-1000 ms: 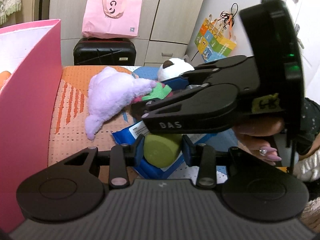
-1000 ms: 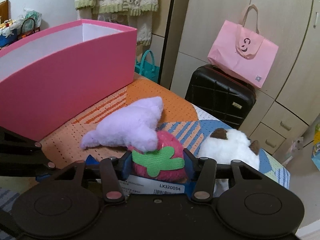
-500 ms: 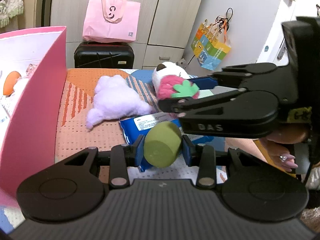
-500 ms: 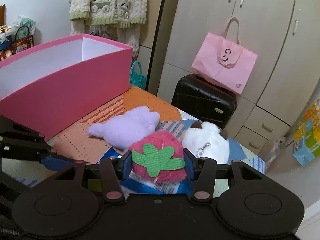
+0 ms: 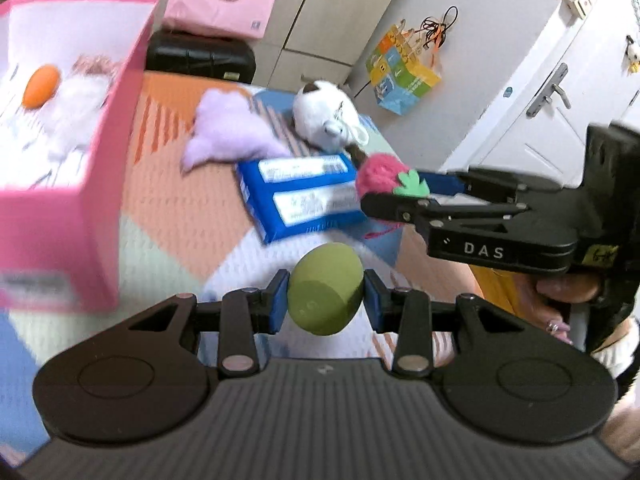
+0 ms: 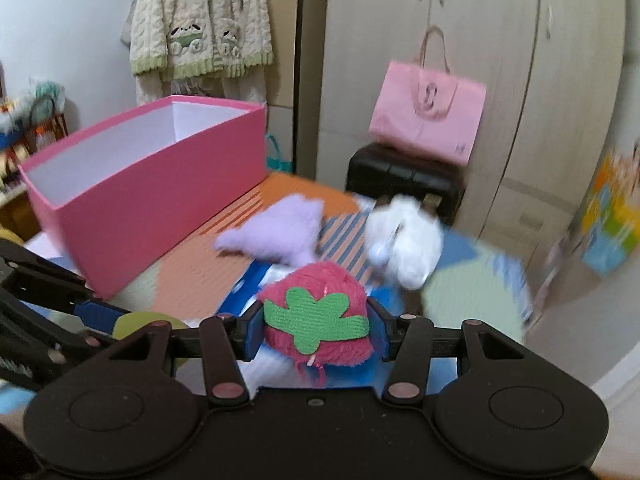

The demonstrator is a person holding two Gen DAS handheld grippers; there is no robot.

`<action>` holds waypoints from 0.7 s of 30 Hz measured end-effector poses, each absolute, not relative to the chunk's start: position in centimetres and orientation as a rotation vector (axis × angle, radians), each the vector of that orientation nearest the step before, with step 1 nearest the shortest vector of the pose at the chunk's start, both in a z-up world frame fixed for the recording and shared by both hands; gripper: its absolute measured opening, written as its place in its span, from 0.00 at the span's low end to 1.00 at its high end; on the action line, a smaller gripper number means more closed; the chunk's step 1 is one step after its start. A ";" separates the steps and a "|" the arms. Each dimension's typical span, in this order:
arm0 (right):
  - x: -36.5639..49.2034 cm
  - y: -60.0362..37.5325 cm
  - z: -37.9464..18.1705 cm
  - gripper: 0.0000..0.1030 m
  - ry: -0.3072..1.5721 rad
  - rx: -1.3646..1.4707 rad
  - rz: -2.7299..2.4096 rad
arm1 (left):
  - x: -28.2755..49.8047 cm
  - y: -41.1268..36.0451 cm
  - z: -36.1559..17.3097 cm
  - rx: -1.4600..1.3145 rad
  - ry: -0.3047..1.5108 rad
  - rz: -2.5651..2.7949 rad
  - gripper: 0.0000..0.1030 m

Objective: Organize soft objects
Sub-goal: 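Carry the green sponge and strawberry plush over the pink box with both grippers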

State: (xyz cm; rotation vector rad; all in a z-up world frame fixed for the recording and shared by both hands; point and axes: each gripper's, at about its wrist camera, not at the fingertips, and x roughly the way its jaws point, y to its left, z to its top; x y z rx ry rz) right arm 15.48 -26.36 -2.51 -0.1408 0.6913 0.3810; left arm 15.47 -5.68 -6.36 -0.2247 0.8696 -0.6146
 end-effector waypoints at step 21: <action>9.5 -19.9 -0.2 0.55 0.793 -0.006 0.725 | 11.4 2.4 -0.9 -0.138 0.928 -0.579 0.36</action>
